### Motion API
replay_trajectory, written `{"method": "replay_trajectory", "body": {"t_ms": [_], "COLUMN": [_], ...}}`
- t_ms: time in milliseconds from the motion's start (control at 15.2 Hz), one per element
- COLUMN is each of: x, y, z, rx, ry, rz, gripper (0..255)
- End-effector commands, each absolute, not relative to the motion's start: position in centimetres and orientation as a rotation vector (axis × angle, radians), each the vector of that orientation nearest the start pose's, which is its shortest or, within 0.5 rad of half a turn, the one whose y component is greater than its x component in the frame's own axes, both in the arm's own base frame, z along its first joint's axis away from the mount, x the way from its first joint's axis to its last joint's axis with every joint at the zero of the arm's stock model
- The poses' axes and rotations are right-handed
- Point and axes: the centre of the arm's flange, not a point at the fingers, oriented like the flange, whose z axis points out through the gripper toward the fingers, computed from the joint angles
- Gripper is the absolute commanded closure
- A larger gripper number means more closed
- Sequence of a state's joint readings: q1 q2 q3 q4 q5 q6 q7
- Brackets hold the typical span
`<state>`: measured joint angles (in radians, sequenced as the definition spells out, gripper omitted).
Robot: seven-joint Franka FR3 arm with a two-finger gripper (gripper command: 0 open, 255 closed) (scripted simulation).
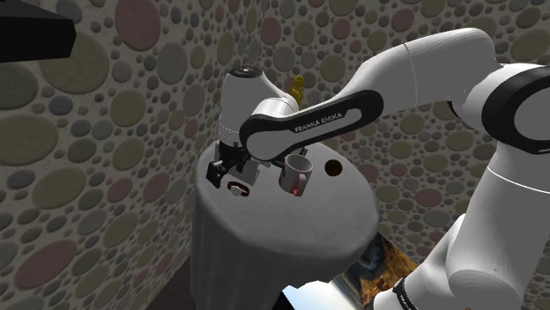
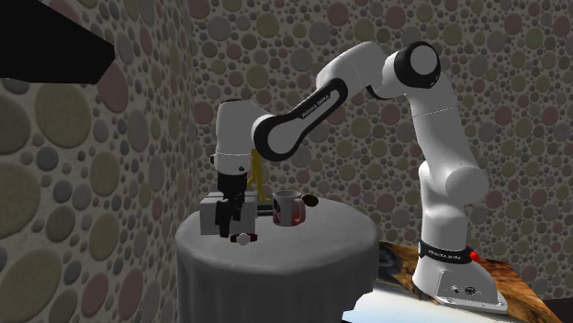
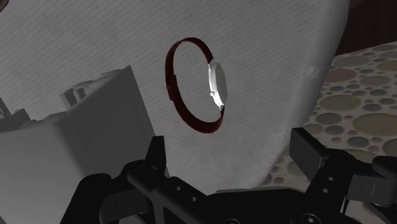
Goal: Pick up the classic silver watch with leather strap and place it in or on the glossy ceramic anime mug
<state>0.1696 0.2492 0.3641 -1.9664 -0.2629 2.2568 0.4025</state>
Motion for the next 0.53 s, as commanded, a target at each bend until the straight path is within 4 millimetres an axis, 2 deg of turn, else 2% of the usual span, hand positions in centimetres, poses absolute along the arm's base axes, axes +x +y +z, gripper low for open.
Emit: {"method": "replay_trajectory", "body": {"t_ms": [0,462], "x": [53.0,53.0], "y": [29.3,29.3], "z": [34.2,37.9], "rx": [-3.190,-3.190], "ry": [-0.447,-0.447], "rz": [-0.141,-0.141], "gripper": [255,255]}}
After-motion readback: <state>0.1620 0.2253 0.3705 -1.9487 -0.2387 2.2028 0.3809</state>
